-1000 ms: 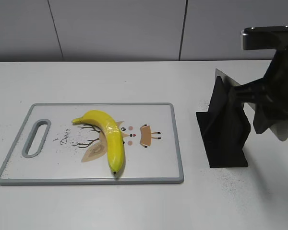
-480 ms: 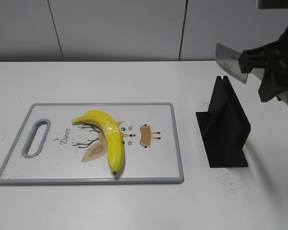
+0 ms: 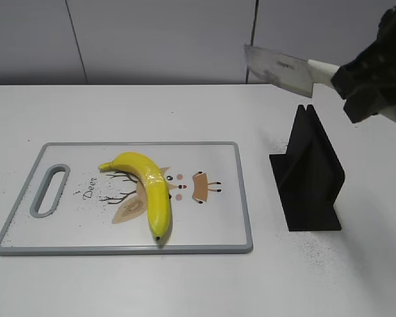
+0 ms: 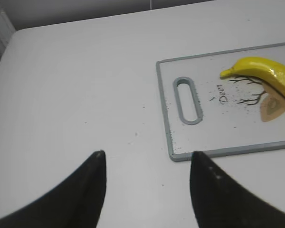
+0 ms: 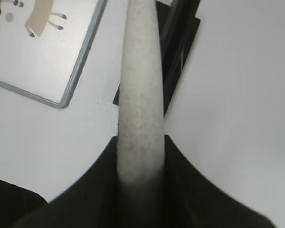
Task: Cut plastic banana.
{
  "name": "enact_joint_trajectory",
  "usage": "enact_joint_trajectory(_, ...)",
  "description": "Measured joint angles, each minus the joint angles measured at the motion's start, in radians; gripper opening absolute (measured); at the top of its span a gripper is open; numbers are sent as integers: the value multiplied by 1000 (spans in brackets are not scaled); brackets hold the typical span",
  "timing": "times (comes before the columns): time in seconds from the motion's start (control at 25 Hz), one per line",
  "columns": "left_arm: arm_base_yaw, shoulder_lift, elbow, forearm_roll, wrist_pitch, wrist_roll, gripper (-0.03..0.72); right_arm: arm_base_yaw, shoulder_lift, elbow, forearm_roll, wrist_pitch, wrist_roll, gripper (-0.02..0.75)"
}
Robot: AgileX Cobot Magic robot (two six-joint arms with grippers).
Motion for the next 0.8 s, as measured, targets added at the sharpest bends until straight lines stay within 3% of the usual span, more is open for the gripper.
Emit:
enact_joint_trajectory(0.24, 0, 181, -29, -116, -121, 81, 519, 0, 5, -27, 76, -73, -340, 164)
enact_joint_trajectory(0.52, -16, 426, -129, -222, -194, 255, 526, 0, 73, -34, 129, -80, -732, 164)
enact_joint_trajectory(0.8, -16, 764, -330, -382, -93, 604, 552, 0, 173, -92, 222, -80, -966, 164)
